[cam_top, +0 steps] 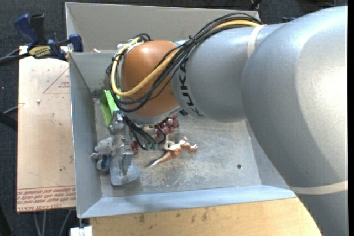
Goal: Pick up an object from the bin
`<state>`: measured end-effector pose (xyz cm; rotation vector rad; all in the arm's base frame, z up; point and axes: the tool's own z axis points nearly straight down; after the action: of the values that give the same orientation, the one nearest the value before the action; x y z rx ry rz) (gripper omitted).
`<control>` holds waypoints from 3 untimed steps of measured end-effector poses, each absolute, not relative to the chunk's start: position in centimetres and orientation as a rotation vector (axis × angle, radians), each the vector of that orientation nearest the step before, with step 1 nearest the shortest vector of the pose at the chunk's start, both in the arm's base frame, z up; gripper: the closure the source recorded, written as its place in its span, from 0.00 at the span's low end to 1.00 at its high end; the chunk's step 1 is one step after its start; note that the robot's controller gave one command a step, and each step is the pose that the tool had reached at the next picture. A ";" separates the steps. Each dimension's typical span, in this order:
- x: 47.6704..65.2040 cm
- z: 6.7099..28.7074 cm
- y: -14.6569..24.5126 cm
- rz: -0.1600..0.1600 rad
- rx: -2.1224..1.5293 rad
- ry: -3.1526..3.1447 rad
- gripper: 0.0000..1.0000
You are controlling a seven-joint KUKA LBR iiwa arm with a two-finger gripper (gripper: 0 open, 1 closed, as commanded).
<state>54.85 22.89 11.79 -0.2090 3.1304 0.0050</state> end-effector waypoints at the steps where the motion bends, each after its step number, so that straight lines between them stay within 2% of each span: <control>1: 56.6 7.5 21.5 0.007 -0.550 3.091 1.00; 2: 56.6 7.5 21.5 0.007 -0.550 3.091 1.00; 3: 55.6 11.3 21.7 0.001 -0.543 3.100 1.00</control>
Offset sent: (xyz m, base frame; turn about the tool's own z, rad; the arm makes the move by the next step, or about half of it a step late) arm 0.0000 0.0000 0.0000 0.0000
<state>55.63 21.66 11.31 -0.5433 3.1004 0.0008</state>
